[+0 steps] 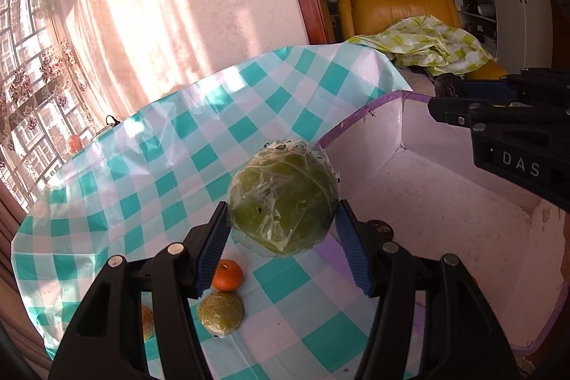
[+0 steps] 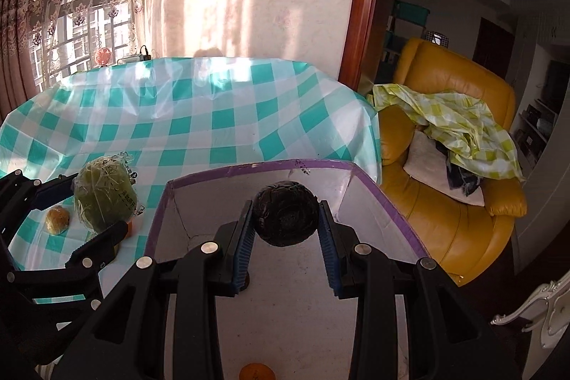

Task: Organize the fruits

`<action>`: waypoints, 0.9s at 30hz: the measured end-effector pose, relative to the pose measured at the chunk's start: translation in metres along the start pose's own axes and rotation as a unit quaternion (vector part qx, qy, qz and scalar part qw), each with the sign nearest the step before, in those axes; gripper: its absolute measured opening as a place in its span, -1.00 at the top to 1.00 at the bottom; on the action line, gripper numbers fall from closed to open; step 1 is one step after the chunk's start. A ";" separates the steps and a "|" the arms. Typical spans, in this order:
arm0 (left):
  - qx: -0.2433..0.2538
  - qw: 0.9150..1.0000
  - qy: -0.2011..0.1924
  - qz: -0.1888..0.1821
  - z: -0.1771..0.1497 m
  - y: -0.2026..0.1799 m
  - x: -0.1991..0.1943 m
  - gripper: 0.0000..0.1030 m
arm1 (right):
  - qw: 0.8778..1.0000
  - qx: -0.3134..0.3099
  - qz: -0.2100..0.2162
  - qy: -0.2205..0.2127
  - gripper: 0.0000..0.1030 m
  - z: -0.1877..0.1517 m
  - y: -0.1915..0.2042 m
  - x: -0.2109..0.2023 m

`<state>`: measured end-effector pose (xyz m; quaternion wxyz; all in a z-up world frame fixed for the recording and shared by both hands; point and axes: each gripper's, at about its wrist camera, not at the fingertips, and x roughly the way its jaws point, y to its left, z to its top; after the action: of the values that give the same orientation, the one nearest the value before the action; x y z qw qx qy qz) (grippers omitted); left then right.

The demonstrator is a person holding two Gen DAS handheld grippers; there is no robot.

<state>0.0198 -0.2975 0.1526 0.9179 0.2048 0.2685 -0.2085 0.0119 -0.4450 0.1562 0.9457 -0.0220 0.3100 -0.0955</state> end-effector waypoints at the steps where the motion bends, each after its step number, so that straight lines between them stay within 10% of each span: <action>1: 0.003 1.000 0.001 -0.002 0.002 -0.003 0.003 -0.17 | 1.000 0.001 -0.008 0.000 0.33 0.000 -0.002 0.002; 27: 0.059 0.994 0.084 -0.028 0.021 -0.050 0.086 -0.17 | 0.994 0.012 -0.006 0.109 0.32 -0.020 -0.019 0.097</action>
<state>0.0694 -0.3727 0.1058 0.8720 0.2682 0.3376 -0.2316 0.0731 -0.4816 0.0858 0.9057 -0.0014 0.4103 -0.1065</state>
